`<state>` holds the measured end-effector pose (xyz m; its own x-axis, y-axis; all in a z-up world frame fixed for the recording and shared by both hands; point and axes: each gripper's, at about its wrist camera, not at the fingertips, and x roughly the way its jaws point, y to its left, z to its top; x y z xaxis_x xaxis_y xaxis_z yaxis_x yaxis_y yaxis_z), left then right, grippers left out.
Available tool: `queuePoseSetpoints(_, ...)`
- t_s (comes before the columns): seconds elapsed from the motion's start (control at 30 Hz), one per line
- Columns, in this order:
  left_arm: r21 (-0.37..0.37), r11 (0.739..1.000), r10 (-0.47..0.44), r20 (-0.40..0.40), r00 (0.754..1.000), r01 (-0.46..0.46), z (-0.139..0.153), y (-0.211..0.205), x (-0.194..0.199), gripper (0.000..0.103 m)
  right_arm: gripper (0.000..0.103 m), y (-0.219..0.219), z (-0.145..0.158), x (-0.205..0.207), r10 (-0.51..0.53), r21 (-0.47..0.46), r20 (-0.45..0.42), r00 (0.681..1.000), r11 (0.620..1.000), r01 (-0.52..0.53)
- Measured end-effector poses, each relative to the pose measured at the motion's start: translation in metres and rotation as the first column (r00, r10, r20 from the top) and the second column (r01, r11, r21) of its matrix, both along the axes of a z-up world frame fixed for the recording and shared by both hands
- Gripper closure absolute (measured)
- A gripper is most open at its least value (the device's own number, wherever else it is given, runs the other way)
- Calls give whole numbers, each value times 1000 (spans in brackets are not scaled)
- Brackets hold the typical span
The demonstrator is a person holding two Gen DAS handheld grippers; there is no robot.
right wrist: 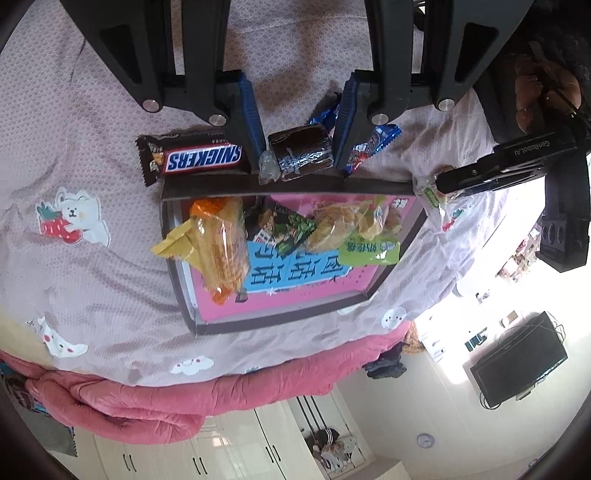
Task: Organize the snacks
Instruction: 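Grasp the dark-wrapped chocolate with the right gripper while the left grasps the clear red-candy bag, then carry the chocolate and candy bag into the tray and open both grippers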
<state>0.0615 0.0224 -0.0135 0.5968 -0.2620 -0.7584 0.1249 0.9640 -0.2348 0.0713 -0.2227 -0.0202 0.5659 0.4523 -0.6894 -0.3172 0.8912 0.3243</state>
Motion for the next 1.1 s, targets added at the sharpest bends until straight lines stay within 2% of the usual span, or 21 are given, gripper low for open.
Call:
queuePoseSetpoints(0.53, -8, 996, 85, 58, 995, -85, 17, 16, 11, 57, 66, -2, 8, 5, -10, 8, 58, 998, 1000, 10)
queuePoseSetpoints(0.8, -16, 991, 136, 77, 988, -135, 16, 24, 24, 57, 66, 3, 9, 12, 4, 9, 77, 997, 1000, -4)
queuePoseSetpoints(1.1, 9, 992, 123, 83, 989, -125, 6, 17, 39, 57, 66, 8, 8, 19, 6, 13, 92, 996, 1000, -7)
